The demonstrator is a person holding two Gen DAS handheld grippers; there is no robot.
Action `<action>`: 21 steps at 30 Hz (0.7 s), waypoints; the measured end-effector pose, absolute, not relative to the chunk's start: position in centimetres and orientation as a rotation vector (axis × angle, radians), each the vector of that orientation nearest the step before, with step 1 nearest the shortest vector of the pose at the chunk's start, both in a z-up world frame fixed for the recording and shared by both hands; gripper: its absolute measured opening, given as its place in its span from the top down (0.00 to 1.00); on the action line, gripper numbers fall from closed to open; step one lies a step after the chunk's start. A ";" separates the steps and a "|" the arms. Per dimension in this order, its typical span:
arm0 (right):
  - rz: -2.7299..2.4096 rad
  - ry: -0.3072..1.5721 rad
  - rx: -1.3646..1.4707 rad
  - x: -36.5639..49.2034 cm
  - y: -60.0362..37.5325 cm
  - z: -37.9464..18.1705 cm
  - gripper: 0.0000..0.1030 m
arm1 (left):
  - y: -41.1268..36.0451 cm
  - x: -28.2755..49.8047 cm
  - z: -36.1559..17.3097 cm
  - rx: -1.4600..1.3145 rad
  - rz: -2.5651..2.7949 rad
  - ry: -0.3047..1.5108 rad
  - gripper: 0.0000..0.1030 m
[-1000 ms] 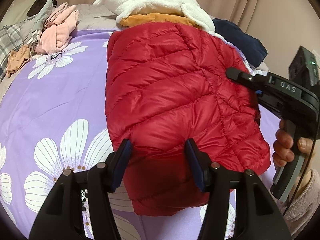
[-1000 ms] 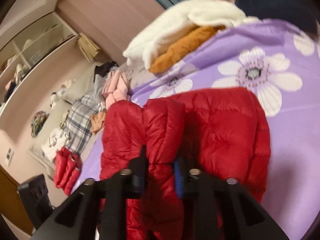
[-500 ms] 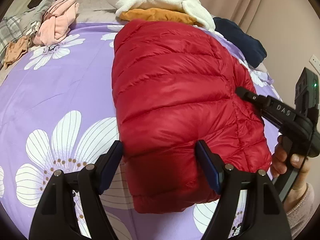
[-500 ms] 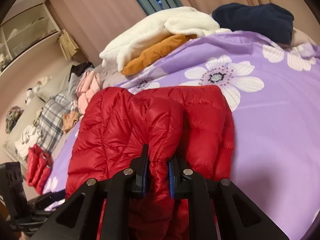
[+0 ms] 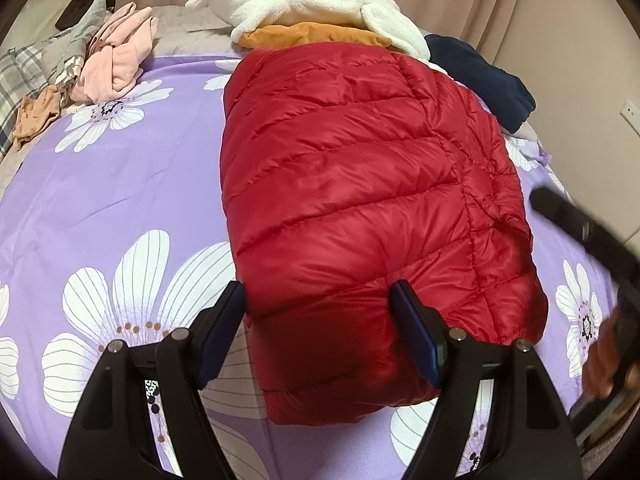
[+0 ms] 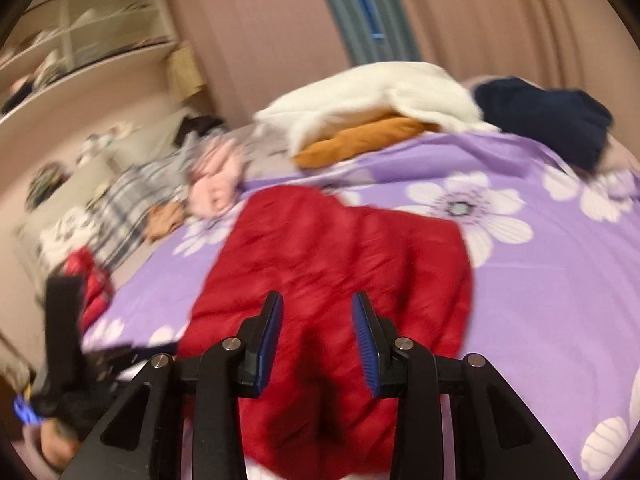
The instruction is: Fold large clothes
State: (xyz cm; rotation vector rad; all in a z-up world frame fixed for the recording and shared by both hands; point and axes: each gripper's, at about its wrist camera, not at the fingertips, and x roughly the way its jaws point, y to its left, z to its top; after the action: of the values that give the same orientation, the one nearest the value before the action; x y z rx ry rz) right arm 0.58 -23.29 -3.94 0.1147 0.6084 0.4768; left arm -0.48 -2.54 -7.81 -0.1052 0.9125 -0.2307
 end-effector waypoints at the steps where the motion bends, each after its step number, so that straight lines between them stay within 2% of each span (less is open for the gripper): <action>1: 0.490 0.616 0.096 0.3 -22.8 -4.3 0.65 | -2.6 -0.5 -7.8 -0.104 -0.230 0.912 0.27; 9: 0.421 0.710 -0.015 1.6 -21.4 -8.4 0.67 | -2.8 -0.2 -8.4 -0.081 -0.232 0.917 0.27; 21: 0.421 0.691 0.022 -0.1 -22.5 -7.2 0.67 | -2.5 -1.8 -7.7 -0.048 -0.224 0.910 0.27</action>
State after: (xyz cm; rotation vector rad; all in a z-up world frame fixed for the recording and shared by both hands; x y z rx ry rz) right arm -0.10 -22.51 -7.21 0.0222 0.6907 0.4211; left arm -1.76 -2.50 -7.70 -0.0484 0.9099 -0.2242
